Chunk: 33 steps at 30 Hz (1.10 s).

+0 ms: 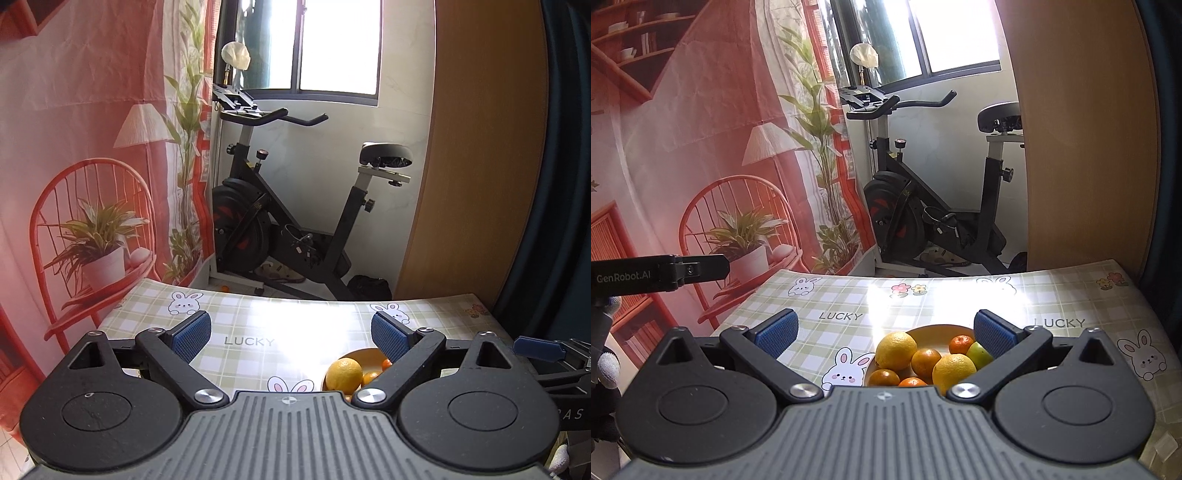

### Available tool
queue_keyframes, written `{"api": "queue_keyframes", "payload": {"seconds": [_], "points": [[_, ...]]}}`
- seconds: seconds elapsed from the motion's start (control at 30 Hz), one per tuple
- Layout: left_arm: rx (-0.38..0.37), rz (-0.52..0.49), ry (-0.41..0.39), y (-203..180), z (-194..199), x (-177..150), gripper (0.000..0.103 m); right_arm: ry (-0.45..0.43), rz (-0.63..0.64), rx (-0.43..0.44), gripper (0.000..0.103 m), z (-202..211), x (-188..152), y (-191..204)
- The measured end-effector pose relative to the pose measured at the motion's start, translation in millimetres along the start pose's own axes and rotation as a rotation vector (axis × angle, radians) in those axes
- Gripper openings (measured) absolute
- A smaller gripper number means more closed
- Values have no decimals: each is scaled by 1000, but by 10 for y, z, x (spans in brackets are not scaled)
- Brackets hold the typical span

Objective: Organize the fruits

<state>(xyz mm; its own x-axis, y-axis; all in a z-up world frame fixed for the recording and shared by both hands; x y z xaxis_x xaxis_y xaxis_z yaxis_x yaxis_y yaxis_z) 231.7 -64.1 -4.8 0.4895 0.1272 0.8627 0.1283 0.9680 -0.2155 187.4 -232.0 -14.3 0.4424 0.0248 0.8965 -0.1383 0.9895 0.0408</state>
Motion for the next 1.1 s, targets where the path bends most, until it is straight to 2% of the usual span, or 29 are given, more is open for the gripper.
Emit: {"api": "queue_keyframes", "payload": {"seconds": [0.27,1.1], "points": [[31,-14,-21,-13,35,4,96,2,-16,7,103,15,-2,-53],[-25,41,22,70,-27,13,97,-3,-1,6,103,-15,4,2]]}}
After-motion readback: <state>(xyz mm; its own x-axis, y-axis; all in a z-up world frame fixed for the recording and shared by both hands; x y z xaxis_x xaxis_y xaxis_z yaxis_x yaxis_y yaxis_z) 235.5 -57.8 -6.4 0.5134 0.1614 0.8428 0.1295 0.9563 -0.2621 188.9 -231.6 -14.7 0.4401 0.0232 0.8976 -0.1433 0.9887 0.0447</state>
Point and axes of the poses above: each gripper's, at about its wrist camera, not at the fingertips, and z roughly against the way its jaws point, y to its left, x to its top, the point moved 4 cm from there along -z, roughly the way its jaws point, and after that the axes turned 13 degrees about z, right-handed, at the moved point
